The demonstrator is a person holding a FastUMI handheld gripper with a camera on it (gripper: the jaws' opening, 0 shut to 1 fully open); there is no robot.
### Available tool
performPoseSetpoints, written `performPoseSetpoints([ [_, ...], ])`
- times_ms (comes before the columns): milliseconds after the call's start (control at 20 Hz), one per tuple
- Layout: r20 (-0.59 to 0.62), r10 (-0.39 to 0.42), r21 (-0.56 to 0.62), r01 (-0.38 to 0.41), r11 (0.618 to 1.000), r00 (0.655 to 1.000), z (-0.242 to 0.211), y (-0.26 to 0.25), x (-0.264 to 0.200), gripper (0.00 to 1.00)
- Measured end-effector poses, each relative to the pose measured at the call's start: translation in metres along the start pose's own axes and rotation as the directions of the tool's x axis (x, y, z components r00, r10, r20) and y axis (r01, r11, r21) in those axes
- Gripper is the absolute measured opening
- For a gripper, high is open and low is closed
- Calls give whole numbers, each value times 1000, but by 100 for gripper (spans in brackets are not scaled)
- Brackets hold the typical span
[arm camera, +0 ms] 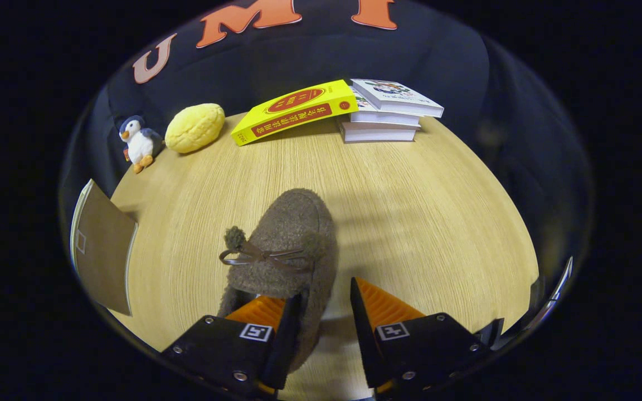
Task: Open the storage box then place both shoes into the box .Put the left shoe in first, then the right shoe, with the right side of both shoes facing outward in a uniform manner.
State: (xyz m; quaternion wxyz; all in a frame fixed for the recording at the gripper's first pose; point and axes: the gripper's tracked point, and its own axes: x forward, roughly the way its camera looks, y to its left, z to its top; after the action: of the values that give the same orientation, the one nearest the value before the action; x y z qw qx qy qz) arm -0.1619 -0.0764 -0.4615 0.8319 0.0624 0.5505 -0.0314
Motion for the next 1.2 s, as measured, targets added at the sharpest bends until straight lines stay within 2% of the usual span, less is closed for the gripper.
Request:
performPoseSetpoints([
  [150,5,-5,2,5,1000,1000,1,3,9,32],
  [300,7,-42,15,42,999,999,5,-1,12,11],
  [500,8,-1,68,0,998,1000,14,17,-3,4],
  [700,54,-16,73,12,997,998,39,39,-35,4],
  [1000,110,1,71,-9,997,994,76,101,-87,4],
  [1200,128,43,47,-49,998,991,93,156,-112,4],
])
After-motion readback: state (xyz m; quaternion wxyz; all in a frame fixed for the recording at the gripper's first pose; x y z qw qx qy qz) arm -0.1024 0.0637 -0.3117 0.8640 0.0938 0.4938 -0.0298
